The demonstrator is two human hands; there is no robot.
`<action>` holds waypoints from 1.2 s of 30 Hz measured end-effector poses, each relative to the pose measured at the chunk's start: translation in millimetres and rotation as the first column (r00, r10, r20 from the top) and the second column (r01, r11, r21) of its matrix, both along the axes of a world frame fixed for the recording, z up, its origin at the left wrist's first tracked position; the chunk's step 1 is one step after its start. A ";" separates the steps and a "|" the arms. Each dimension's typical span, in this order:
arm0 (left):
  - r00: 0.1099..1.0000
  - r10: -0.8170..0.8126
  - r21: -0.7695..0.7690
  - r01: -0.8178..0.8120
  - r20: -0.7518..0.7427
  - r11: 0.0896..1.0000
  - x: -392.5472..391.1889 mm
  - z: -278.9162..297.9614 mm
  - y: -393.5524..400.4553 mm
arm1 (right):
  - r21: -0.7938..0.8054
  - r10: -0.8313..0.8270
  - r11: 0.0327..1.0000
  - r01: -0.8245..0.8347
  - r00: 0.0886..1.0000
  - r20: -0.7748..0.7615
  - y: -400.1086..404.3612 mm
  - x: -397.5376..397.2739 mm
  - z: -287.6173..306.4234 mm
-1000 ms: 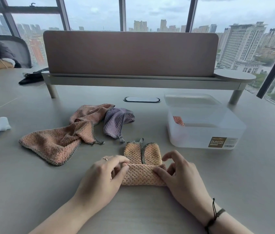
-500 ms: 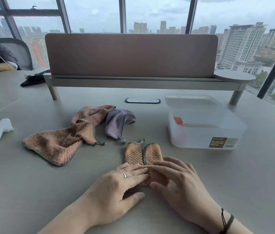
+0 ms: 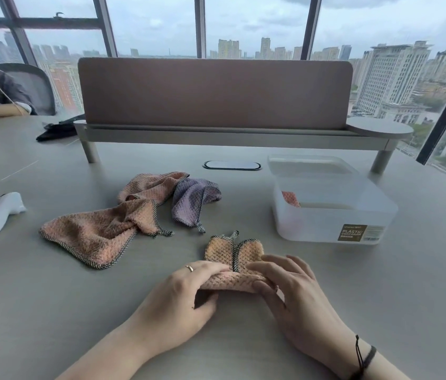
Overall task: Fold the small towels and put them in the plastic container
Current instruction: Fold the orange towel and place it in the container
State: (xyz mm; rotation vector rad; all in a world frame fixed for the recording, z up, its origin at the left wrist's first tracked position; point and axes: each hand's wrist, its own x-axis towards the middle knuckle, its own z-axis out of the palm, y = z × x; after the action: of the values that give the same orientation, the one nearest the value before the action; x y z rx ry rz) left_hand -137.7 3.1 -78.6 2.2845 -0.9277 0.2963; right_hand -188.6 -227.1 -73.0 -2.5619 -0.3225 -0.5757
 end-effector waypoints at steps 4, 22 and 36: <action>0.994 0.094 -0.136 -0.101 -0.060 0.986 6.0 3.4 2.0 | 0.139 -0.004 0.990 0.029 0.984 -0.177 -3.0 -2.7 7.1; 0.909 0.400 -0.010 -0.404 -0.115 0.915 34.1 5.7 -15.3 | 0.168 -0.205 0.948 0.271 0.923 -0.326 3.0 31.4 11.6; 0.880 0.359 0.034 -0.387 0.310 0.921 15.6 8.2 -15.0 | 0.090 0.047 0.995 -0.039 0.995 -0.084 7.1 18.8 2.3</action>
State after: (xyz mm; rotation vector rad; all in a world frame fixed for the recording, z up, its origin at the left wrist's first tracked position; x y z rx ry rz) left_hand -122.1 -11.9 -70.4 2.5472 -0.6407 0.8007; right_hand -169.8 -220.1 -70.7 -2.4801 -0.3148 -0.4517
